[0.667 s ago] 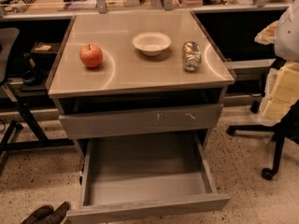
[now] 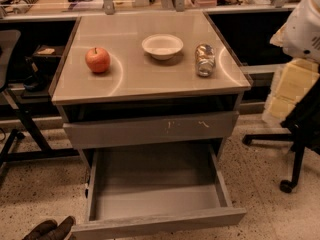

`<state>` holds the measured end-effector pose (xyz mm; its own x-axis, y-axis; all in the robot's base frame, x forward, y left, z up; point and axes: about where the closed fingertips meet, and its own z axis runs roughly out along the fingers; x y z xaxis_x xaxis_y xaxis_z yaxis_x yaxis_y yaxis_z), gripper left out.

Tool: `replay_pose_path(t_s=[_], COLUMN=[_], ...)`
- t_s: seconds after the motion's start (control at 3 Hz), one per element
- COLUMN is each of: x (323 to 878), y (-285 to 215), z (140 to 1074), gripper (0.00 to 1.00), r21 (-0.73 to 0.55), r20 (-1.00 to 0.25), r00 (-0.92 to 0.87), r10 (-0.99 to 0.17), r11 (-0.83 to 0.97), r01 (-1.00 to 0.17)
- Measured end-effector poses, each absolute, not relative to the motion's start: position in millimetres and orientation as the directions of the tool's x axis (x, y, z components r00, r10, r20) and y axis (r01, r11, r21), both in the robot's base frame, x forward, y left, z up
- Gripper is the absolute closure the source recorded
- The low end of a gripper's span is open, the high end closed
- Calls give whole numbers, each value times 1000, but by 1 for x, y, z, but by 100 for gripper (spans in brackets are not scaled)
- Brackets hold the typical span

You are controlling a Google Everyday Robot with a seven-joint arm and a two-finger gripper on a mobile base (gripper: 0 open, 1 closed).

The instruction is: Place orange can into middle drawer

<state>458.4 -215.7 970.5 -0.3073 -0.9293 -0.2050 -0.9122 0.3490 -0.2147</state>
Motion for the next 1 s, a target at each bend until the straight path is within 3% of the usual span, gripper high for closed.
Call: replay_pose_path(t_s=[0.67, 1.0], x=[566, 583], y=[-209, -206], z=[937, 942], gripper=[0, 0], r21=[-97, -125], r20=[-162, -199], r00=[-506, -500], r10=[-847, -843], r11=[524, 528], r01=[-846, -840])
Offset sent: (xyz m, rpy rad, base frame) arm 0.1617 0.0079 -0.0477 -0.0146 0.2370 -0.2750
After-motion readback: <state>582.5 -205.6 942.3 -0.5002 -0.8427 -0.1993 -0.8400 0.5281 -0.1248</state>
